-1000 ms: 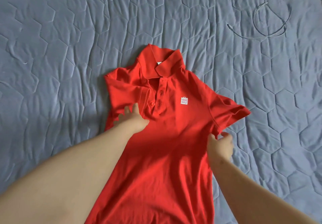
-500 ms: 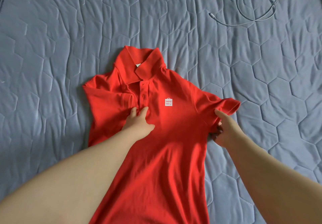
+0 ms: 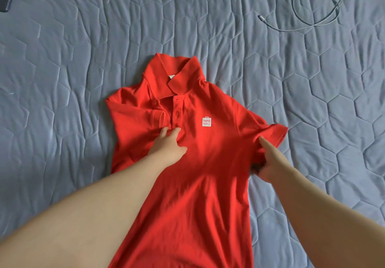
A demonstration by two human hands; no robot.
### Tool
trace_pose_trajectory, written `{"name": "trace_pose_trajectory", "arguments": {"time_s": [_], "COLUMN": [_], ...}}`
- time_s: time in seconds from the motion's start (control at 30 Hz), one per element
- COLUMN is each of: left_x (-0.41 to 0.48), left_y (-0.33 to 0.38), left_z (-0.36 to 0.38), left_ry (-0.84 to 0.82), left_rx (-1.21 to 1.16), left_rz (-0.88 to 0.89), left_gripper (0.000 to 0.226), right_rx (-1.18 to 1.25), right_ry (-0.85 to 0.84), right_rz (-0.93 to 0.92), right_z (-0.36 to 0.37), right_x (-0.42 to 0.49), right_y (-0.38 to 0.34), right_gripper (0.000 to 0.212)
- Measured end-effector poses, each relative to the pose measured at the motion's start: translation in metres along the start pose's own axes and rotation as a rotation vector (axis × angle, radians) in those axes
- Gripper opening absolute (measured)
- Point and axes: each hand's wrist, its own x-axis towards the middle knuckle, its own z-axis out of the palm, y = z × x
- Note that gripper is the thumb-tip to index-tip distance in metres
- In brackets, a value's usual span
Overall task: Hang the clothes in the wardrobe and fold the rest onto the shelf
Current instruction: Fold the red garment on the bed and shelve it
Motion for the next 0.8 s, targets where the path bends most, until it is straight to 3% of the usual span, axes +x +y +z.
{"name": "trace_pose_trajectory", "arguments": {"time_s": [0.23, 0.3, 0.47, 0.53, 0.6, 0.67, 0.7, 0.8], "left_x": [-0.004, -0.005, -0.014, -0.017, -0.019, -0.019, -0.020, -0.020], "left_y": [-0.002, -0.001, 0.006, 0.008, 0.010, 0.013, 0.015, 0.025], "left_z": [-0.004, -0.007, -0.008, -0.008, -0.009, -0.011, -0.011, -0.010], "left_ry": [-0.013, -0.019, 0.053, 0.134, 0.161, 0.141, 0.151, 0.215], "left_rx": [0.005, -0.002, -0.139, -0.272, -0.450, -0.643, -0.654, -0.460], "left_rz": [-0.012, -0.015, -0.009, 0.004, -0.019, -0.097, -0.133, -0.114], "left_gripper": [0.064, 0.064, 0.058, 0.050, 0.045, 0.042, 0.040, 0.038], "right_rx": [-0.052, -0.217, -0.656, -0.690, -0.688, -0.691, -0.623, -0.420], "right_ry": [0.206, 0.233, 0.443, 0.366, 0.077, -0.118, -0.088, 0.225], "right_rz": [-0.381, -0.512, -0.887, -1.063, -1.182, -1.202, -1.163, -0.925], "right_z": [-0.021, -0.021, -0.006, 0.013, 0.031, 0.039, 0.037, 0.021], "right_x": [-0.010, -0.011, -0.023, -0.036, -0.051, -0.058, -0.058, -0.047], "right_y": [-0.017, -0.021, -0.020, -0.012, 0.002, 0.018, 0.024, 0.034], "right_gripper": [0.024, 0.014, 0.019, 0.021, 0.027, 0.029, 0.026, 0.025]}}
